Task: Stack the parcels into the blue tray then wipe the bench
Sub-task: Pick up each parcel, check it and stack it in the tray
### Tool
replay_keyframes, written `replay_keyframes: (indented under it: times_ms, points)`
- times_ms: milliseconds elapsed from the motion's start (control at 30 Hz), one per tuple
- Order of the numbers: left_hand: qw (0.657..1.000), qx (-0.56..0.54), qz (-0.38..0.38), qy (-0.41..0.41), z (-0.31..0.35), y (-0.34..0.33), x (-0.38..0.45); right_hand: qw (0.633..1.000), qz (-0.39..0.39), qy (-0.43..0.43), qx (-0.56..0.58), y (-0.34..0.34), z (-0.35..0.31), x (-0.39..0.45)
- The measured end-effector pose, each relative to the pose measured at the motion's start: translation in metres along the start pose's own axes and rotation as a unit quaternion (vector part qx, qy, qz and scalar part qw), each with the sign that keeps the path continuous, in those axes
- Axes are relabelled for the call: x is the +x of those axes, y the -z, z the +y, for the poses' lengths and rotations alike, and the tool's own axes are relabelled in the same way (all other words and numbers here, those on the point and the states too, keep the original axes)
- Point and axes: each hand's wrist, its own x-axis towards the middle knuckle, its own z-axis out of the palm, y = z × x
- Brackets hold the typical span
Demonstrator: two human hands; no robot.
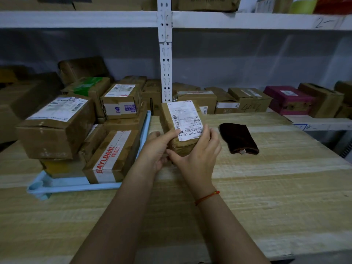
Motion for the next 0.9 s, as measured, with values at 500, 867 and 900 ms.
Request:
replay_keyframes:
  times_ms: [500,867,900]
  points:
    - [0.998,-0.047,0.022,-0.037,0.013,0.009,-0.007,0.848,-0.154,-0.291,0.415,0.023,0.008,0.026]
    - [0.984,-0.066,0.127,-0.108,0.028,0.035,-0.016,0.769,-0.258,-0.353,0.466,-0.001,-0.027,0.036]
    - [0.979,-0.072,0.143,-0.127,0.030,0.042,-0.015,0.761,-0.268,-0.355,0.472,-0.006,-0.036,0.035]
